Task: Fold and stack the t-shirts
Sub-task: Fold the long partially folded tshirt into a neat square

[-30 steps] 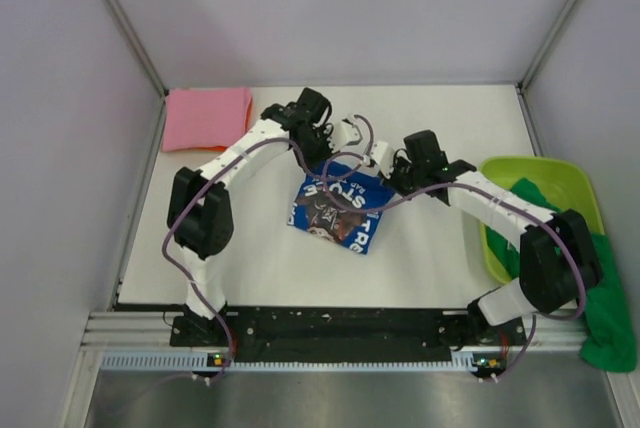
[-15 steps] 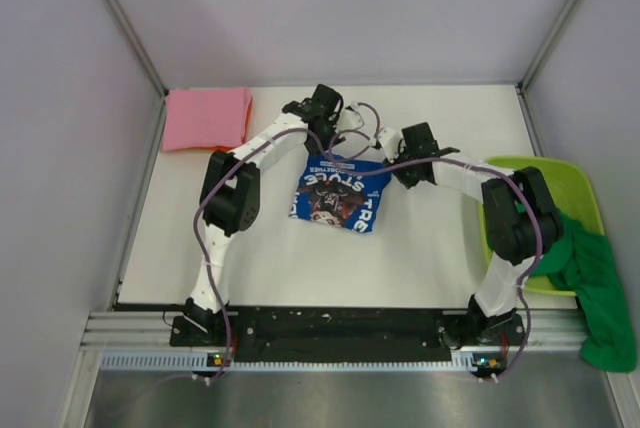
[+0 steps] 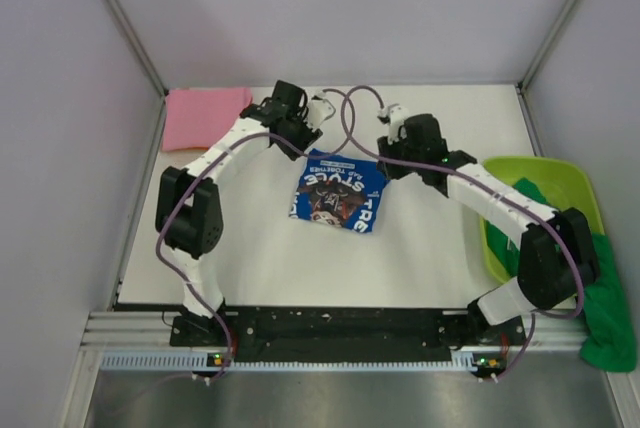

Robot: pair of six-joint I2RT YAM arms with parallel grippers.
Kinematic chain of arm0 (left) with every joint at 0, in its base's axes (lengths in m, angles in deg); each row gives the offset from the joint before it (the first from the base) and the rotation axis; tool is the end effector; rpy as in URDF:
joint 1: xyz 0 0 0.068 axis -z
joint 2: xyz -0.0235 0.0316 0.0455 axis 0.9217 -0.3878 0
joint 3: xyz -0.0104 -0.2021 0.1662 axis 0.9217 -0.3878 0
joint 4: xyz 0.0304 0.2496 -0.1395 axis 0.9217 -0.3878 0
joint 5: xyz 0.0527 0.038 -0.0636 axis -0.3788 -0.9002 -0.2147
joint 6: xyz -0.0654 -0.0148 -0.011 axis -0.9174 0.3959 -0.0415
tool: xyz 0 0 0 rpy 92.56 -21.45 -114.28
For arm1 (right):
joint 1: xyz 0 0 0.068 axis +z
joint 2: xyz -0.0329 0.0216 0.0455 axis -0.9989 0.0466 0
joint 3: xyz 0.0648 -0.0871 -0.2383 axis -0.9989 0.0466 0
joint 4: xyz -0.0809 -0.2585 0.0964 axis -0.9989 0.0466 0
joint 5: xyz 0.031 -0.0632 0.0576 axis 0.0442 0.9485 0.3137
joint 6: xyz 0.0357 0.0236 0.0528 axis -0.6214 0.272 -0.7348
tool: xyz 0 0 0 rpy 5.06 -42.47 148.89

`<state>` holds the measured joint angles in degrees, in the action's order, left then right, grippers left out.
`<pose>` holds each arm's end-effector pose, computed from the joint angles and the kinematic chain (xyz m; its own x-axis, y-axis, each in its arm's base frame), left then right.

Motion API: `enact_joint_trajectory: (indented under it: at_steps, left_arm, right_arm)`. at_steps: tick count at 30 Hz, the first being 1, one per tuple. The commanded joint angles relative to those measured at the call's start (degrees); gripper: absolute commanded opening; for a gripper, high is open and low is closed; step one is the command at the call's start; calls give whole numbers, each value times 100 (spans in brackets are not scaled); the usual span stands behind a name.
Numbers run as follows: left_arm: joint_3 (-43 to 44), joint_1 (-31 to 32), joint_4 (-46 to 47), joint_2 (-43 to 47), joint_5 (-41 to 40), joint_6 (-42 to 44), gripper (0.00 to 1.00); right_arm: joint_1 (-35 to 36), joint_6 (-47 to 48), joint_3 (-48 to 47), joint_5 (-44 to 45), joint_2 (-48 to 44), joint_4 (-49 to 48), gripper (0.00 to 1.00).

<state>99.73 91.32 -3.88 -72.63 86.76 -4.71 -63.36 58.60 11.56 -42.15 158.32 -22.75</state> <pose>0.4343 -0.1938 0.2262 -0.4521 0.7367 -0.5030 0.7122 0.6376 0.2938 0.3507 0.1588 0.2365 -0.5602 -0.2805 -0.7794 -0.4574 0.8892 0.0088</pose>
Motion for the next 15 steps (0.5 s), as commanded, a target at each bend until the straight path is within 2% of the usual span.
enact_joint_trajectory:
  at_steps: [1, 3, 5, 11, 15]
  left_arm:
    - [-980, 73, 255, 830, 1896, -718, 40]
    - [-1200, 73, 150, 787, 2301, -956, 34]
    - [-1359, 73, 53, 647, 2557, -1097, 33]
    - [-1518, 21, 97, 154, 2339, -1211, 30]
    - [-1386, -111, 123, 224, 2321, -1370, 30]
  right_arm:
    - [600, -1462, 1117, -2093, -398, -1585, 20]
    - [706, -1999, 1601, -2438, -303, -2337, 13]
    - [715, -2282, 1848, -2343, -127, -2453, 6]
    - [645, -2520, 2420, -1623, 190, -2269, 2]
    - [355, -2565, 2474, -1517, 199, -2190, 2]
